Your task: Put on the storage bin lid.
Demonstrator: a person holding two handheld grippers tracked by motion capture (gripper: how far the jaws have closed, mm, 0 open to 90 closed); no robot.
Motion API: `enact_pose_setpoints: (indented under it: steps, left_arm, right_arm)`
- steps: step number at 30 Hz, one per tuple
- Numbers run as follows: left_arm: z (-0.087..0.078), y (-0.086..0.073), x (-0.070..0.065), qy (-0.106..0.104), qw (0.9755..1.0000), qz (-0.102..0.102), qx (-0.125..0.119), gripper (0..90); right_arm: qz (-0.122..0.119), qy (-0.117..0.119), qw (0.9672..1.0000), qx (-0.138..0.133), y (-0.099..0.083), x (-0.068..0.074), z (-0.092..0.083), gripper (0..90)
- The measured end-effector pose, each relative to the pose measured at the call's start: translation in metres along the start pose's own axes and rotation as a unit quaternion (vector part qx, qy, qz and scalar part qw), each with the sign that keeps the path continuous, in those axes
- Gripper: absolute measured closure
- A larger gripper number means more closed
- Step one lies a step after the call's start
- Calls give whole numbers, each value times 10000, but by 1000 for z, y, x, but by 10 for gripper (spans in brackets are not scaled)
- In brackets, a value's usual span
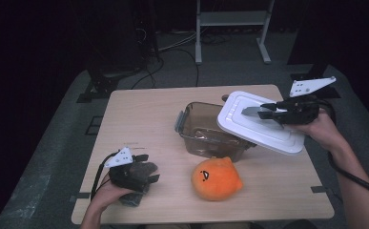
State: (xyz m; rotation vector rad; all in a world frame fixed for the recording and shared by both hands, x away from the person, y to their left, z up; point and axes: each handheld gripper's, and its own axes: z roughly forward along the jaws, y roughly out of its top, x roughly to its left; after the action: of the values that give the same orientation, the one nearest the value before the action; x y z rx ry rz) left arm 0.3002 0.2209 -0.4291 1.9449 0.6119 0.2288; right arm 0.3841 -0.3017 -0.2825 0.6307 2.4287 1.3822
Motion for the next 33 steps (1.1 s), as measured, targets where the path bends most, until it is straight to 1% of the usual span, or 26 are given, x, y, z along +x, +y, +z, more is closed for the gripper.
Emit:
enact_pose_setpoints:
  steps: [12, 20, 33]
  left_arm:
    - [-2, 0, 1, 32, 10000, -15, -18, 90]
    - [-1, 0, 1, 14, 10000, -16, -10, 90]
    - [-1, 0, 1, 14, 10000, -9, -8, 90]
  right_arm:
    - [67, -86, 9999, -72, -10, 1, -15, 654]
    - [95, -152, 9998, -75, -17, 2, -24, 654]
    - [190, -259, 9994, -111, -33, 4, -41, 654]
